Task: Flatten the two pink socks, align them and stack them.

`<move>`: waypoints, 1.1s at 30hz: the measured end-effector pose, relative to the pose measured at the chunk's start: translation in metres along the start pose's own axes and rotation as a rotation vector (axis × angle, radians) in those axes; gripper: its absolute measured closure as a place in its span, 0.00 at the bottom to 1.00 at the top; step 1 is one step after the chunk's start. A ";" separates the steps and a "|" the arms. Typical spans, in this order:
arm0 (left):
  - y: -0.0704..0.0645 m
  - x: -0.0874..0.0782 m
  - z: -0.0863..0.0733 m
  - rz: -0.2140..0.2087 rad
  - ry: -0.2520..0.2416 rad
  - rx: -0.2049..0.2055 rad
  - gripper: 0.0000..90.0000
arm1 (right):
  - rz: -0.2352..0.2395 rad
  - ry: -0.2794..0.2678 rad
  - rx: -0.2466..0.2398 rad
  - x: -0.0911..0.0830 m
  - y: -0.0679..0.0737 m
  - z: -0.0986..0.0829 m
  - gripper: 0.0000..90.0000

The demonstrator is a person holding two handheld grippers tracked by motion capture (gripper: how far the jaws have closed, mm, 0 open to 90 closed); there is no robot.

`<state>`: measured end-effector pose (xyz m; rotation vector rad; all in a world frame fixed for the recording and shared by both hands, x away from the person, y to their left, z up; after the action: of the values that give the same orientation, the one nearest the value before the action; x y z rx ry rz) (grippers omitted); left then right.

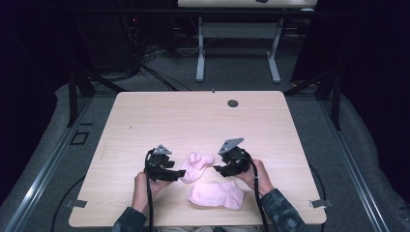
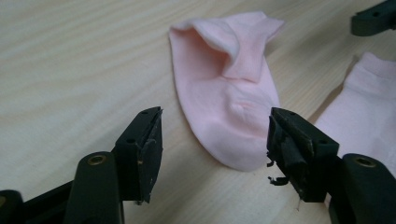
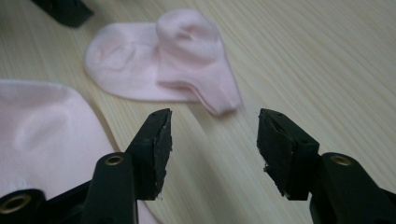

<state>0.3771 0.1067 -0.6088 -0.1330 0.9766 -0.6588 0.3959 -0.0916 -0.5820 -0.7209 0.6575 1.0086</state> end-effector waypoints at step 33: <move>-0.002 0.023 0.001 0.105 0.020 0.084 1.00 | 0.067 -0.004 0.045 0.026 0.006 0.027 0.96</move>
<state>0.3862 0.0917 -0.6242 -0.0013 0.9666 -0.6045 0.4046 -0.0544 -0.5875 -0.6605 0.7026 1.0531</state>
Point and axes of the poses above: each handheld gripper's, and its own axes: x roughly forward along the jaws, z roughly out of its top, y roughly to its left, the point moved 7 cm from there along x, roughly forward along the jaws, and after that the axes turned 14 degrees about -x, right-handed, at the moved point
